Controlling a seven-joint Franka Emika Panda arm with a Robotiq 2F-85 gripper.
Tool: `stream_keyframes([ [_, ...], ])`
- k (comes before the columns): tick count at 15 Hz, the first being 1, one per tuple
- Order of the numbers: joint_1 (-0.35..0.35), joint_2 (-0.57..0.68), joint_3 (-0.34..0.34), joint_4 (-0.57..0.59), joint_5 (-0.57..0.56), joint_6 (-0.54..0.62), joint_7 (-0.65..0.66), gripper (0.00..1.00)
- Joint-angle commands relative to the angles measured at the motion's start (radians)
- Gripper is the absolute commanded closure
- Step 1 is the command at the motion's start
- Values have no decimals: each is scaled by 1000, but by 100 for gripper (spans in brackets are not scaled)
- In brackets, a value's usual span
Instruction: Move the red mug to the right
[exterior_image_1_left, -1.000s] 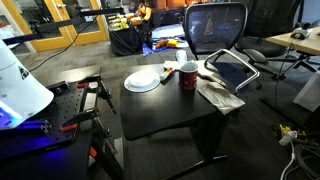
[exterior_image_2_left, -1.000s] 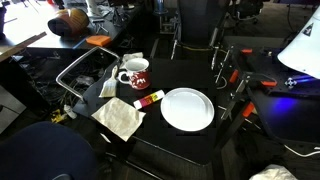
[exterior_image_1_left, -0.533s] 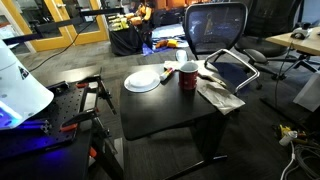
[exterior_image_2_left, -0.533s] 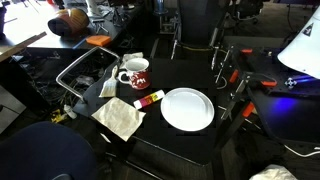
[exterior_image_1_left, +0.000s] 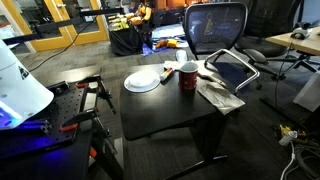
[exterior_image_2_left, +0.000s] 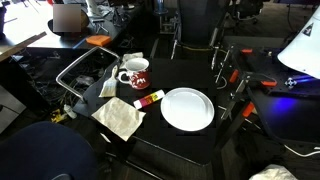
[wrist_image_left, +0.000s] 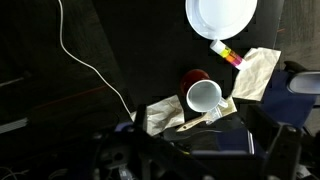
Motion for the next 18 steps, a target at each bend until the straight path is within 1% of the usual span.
stream_keyframes([
  [1,18,123,37,28,15,89,82,0],
  [3,31,177,54,36,14,129,122,0],
  [6,52,238,71,53,13,144,157,0],
  [7,46,195,58,19,0,137,127,0],
  [10,58,234,62,38,0,139,140,0],
  [14,58,236,62,45,0,139,140,0],
  [18,57,316,66,85,4,163,227,0],
])
